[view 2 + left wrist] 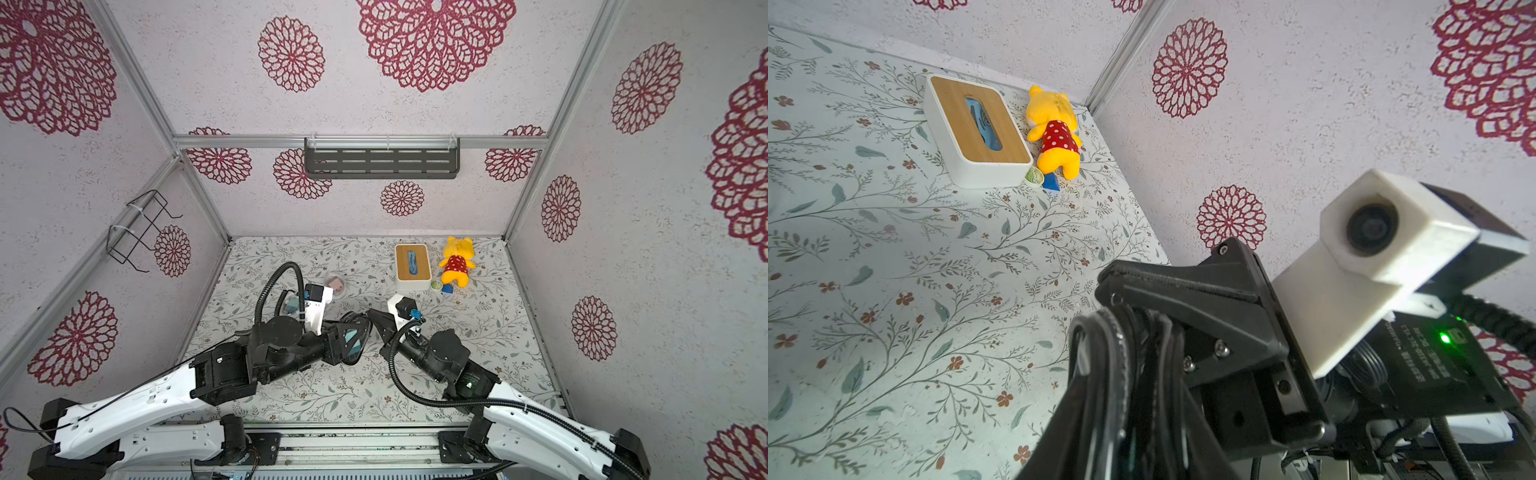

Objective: Pack away charging kits
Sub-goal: Zip the zipper on the storage bag.

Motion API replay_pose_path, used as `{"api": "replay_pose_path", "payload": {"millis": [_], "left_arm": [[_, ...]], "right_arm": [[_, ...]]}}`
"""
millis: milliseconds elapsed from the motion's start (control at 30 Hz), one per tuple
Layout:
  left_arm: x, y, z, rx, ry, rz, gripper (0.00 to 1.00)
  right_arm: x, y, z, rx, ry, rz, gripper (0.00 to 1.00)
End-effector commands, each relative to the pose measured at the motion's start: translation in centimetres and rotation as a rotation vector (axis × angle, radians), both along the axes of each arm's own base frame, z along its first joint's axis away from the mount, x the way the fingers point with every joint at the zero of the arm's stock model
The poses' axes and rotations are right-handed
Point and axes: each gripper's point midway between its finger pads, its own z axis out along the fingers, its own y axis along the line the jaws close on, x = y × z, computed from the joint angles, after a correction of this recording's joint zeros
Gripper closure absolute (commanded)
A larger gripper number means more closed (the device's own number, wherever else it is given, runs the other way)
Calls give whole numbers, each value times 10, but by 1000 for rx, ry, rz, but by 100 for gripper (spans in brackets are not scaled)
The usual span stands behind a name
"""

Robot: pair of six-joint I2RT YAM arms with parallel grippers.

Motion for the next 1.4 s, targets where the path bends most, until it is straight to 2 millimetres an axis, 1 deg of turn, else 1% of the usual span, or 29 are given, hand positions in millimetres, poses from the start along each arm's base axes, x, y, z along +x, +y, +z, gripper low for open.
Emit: {"api": "replay_pose_path", "payload": {"millis": [0, 33, 100, 167, 233, 300, 333, 433, 500, 567, 600, 667, 767, 833, 967, 1133, 1300, 1367], "left_arm": [[-28, -5, -32, 113, 75, -154, 100], [-26, -5, -27, 98, 62, -148, 97], [-20, -2, -18, 67, 32, -113, 88], [-15, -3, -7, 33, -5, -94, 84], [-13, -9, 5, -17, -42, -103, 77], [-13, -16, 15, -68, -74, -118, 70], [-11, -20, 17, -82, -85, -120, 68], [-6, -31, 18, -94, -96, -116, 62], [-3, -40, 20, -103, -105, -119, 61], [0, -50, 19, -107, -110, -124, 56], [1, -53, 19, -109, -113, -127, 52], [4, -58, 17, -124, -118, -117, 36], [7, -60, 14, -150, -119, -100, 24], [8, -61, 15, -181, -127, -93, 20], [2, -59, 23, -289, -171, -89, 14], [2, -61, 22, -395, -210, -19, 11], [-1, -67, 23, -432, -251, 67, 10], [0, -68, 20, -470, -252, 101, 10]], "right_arm": [[0, -18, 74, 197, -120, -33, 100], [-1, -18, 73, 216, -106, -24, 100], [-2, -18, 69, 266, -71, -14, 100], [0, -21, 66, 334, -26, -14, 100], [2, -23, 64, 400, 14, -10, 100], [0, -21, 67, 449, 37, 19, 100], [0, -18, 68, 468, 51, 36, 100], [3, -15, 73, 514, 84, 49, 100], [5, -15, 74, 534, 97, 43, 100], [7, -17, 75, 556, 112, 35, 100], [7, -18, 74, 565, 119, 31, 100], [8, -23, 75, 590, 130, 20, 100], [7, -30, 76, 623, 139, 13, 100], [7, -36, 76, 645, 147, -3, 100], [10, -46, 74, 690, 164, -36, 100], [11, -48, 73, 738, 187, -32, 100], [16, -52, 71, 777, 221, -58, 100], [17, -56, 70, 791, 228, -76, 100]]}}
